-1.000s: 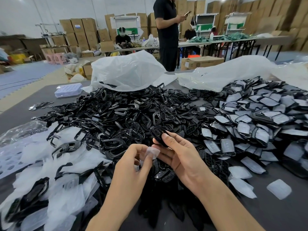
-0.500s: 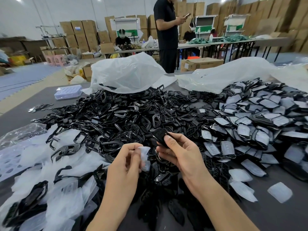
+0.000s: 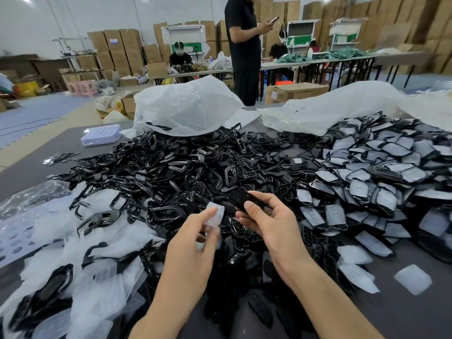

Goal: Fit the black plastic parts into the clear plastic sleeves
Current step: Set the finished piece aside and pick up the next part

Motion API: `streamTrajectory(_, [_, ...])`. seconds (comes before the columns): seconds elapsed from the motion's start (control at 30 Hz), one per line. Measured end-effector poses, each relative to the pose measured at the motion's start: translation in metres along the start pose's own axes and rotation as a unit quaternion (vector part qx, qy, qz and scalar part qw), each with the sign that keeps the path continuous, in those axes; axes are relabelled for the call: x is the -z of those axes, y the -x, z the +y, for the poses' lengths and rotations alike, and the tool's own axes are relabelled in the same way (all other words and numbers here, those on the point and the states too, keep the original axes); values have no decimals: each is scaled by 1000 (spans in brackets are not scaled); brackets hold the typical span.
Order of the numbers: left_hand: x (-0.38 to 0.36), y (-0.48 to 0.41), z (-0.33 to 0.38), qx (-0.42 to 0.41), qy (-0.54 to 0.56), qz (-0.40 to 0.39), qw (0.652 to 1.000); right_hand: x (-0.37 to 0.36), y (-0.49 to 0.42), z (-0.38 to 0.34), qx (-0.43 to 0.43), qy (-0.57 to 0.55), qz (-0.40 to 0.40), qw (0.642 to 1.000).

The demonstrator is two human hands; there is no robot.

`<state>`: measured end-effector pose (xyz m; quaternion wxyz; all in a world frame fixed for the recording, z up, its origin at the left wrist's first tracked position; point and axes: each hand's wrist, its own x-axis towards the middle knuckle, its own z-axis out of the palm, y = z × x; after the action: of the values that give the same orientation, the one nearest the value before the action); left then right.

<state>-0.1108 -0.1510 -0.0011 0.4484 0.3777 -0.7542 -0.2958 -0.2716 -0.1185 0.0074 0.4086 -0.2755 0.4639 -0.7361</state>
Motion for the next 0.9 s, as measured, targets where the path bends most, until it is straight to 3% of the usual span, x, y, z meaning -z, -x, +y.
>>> streamTrajectory(0.13, [0, 1, 1, -64, -95, 16, 993, 0, 0, 1, 6, 5, -2, 1000])
streamTrajectory(0.27, [1, 0, 7, -13, 4, 7, 1000, 0, 0, 2, 4, 17, -14, 1000])
streamTrajectory(0.4, [-1, -1, 8, 61, 147, 15, 987, -4, 4, 5, -20, 27, -74, 997])
streamTrajectory(0.63, [-1, -4, 2, 50, 109, 87, 989, -8, 10, 7, -3, 76, -143, 987])
streamTrajectory(0.9, [0, -3, 1, 90, 187, 74, 975, -10, 14, 5, -12, 78, -169, 982])
